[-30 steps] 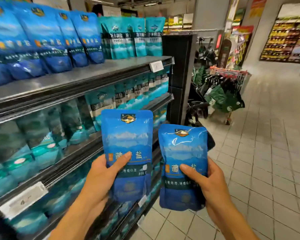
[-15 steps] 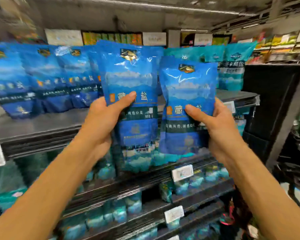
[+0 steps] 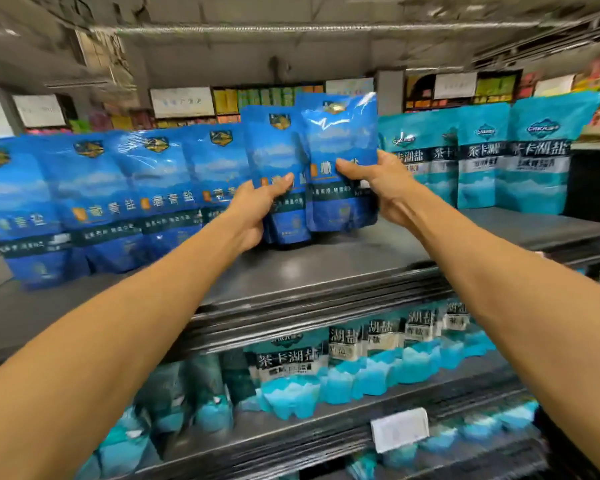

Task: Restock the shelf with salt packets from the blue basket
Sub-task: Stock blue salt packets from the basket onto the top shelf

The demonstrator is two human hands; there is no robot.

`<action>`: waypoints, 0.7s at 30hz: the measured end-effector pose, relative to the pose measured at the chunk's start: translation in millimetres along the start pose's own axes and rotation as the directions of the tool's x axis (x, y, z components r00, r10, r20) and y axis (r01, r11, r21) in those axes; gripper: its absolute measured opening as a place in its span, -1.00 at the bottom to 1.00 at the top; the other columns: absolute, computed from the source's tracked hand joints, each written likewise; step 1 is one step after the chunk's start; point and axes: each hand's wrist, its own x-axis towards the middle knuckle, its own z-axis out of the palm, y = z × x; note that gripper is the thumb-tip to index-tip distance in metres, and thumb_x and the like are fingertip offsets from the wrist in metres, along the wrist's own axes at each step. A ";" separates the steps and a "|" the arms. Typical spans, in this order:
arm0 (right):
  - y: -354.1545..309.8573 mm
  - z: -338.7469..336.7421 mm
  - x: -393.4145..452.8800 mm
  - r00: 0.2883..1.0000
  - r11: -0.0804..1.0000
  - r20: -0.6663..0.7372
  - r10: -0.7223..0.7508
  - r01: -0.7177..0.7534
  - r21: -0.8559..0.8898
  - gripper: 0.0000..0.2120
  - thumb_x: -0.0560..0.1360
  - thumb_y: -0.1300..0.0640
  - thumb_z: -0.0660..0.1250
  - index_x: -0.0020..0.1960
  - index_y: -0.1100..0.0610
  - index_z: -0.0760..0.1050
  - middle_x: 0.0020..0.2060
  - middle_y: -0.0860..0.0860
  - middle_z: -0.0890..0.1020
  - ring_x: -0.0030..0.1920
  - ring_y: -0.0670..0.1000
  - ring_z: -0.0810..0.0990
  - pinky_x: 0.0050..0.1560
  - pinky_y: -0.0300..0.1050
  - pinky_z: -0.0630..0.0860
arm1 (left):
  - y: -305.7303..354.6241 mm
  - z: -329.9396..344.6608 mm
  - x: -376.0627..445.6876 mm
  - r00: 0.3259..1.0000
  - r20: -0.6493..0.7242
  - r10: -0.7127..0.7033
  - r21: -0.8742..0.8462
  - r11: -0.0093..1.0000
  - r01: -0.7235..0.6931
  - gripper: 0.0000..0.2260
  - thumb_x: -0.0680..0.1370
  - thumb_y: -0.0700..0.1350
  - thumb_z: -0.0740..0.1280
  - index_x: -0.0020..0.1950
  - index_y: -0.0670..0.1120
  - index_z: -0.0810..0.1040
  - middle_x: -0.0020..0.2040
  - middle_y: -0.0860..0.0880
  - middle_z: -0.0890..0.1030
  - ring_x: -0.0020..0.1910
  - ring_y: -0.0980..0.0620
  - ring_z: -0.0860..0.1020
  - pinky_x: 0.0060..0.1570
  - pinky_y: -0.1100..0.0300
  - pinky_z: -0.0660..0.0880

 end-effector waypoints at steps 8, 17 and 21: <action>24.7 -39.7 7.7 0.958 0.887 0.157 0.239 -0.150 -0.436 -0.73 0.46 0.33 0.49 0.08 0.06 0.64 -0.11 -0.06 0.75 -0.16 -0.10 0.68 -0.21 -0.12 0.57 | -7.9 -39.7 11.1 0.979 0.130 0.154 0.813 0.549 -0.195 -0.72 0.37 0.06 0.62 -0.14 -0.11 0.69 -0.39 0.07 0.68 -0.47 0.16 0.61 -0.41 0.30 0.47; 26.6 -19.2 18.8 0.969 0.867 0.004 0.248 -0.220 -0.447 -0.70 0.49 0.38 0.45 0.17 0.17 0.56 0.00 0.10 0.65 -0.16 -0.04 0.60 -0.20 -0.08 0.57 | -5.9 -34.3 9.9 0.962 0.143 0.231 0.981 0.099 -0.169 -0.49 0.46 0.26 0.47 -0.37 -0.17 0.56 -0.55 -0.02 0.60 -0.61 0.04 0.58 -0.30 0.03 0.67; 31.0 -11.7 23.0 0.970 0.853 -0.039 0.242 -0.231 -0.468 -0.62 0.52 0.36 0.42 0.32 0.25 0.49 0.21 0.28 0.59 0.04 0.12 0.60 -0.22 -0.04 0.50 | -5.0 -34.2 10.7 0.957 0.164 0.239 0.984 0.026 -0.175 -0.49 0.48 0.26 0.45 -0.42 -0.13 0.56 -0.63 0.04 0.54 -0.57 0.10 0.59 -0.25 0.05 0.66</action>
